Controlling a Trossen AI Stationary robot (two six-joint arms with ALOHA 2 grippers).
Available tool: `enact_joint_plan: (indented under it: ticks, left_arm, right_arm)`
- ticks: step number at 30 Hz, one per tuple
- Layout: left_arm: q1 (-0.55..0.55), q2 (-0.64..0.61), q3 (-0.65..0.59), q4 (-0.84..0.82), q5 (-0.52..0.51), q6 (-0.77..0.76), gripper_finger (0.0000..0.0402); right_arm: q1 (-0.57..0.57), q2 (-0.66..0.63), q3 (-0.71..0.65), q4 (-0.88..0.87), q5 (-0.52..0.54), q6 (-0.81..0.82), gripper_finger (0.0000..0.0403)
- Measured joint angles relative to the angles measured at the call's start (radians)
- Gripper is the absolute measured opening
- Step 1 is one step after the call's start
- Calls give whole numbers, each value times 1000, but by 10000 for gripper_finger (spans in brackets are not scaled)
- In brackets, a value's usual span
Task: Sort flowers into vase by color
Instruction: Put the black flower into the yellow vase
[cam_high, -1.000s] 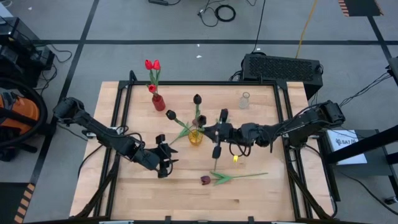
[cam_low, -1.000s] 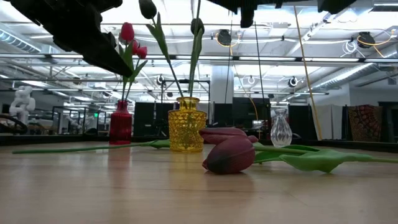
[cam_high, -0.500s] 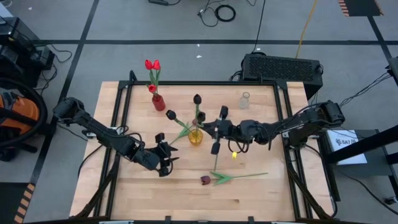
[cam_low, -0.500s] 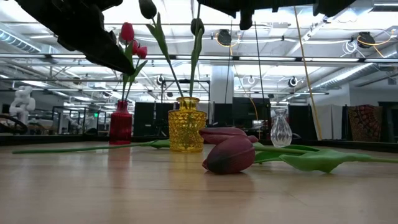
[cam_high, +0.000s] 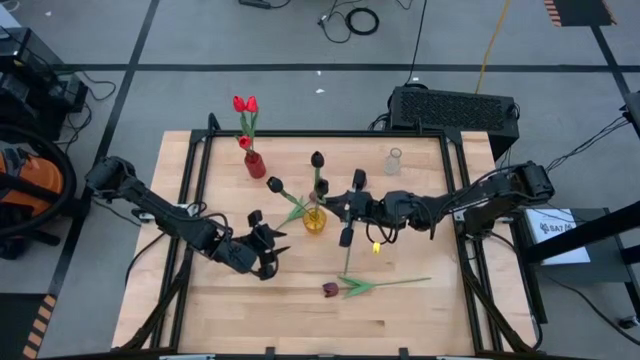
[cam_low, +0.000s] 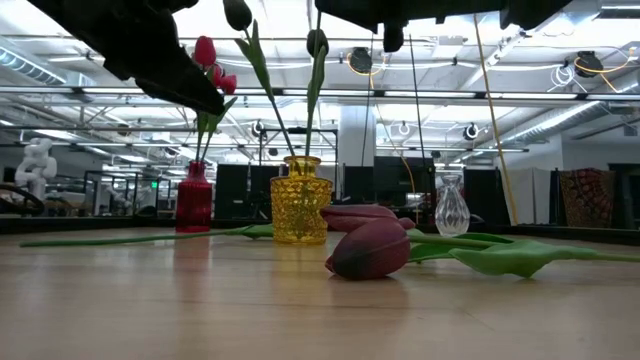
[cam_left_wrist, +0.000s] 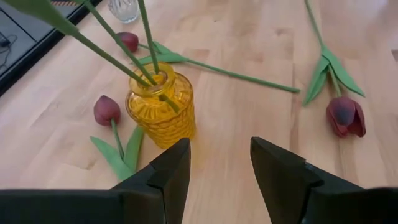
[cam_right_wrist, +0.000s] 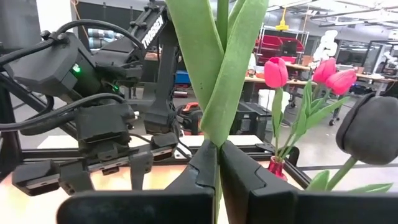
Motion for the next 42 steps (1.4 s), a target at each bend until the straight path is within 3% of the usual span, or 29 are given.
enact_joint_plan:
  ticks: [18, 42]
  left_arm:
    - [0, 97, 0, -1, 0, 8, 175]
    - [0, 100, 0, -1, 1, 7, 175]
  right_arm:
    - [-33, 36, 0, 13, -24, 10, 0]
    - [-25, 35, 0, 20, -24, -15, 0]
